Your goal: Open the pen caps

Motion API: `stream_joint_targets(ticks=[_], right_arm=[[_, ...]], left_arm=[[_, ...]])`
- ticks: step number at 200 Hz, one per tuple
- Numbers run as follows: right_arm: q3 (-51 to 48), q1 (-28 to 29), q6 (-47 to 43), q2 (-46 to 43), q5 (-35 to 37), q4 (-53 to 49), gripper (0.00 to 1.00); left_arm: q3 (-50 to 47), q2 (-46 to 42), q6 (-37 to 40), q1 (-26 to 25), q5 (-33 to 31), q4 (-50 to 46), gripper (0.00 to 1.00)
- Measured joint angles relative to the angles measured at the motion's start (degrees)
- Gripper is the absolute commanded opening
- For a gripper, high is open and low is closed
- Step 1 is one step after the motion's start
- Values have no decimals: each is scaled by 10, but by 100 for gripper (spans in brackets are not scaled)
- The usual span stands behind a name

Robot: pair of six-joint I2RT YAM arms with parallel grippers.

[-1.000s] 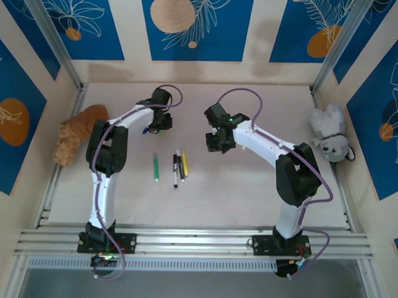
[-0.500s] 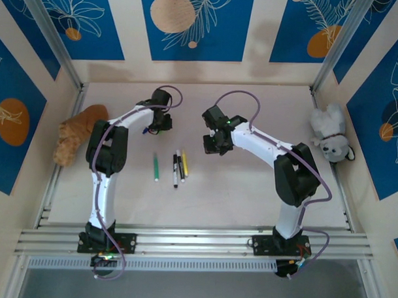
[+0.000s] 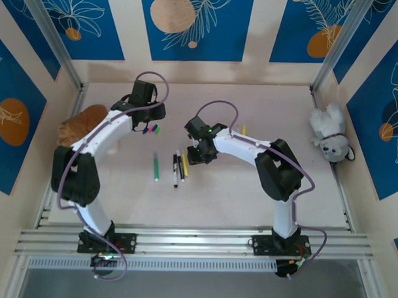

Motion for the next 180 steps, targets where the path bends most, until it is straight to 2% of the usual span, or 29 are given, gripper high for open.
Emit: stream_joint_targets(ticks=[65,143,180], right_arm=[[41,22,9,30,-13,1,36],[75,36,9,88,-14,-18,37],[118,47,8,111,22,-59,36]], left_arm=[[-139,-82,-31,-1,68,26,38],[-186,-119,-39,-1,102,53,37],[-204,-119,-46,-1,109,61,36]])
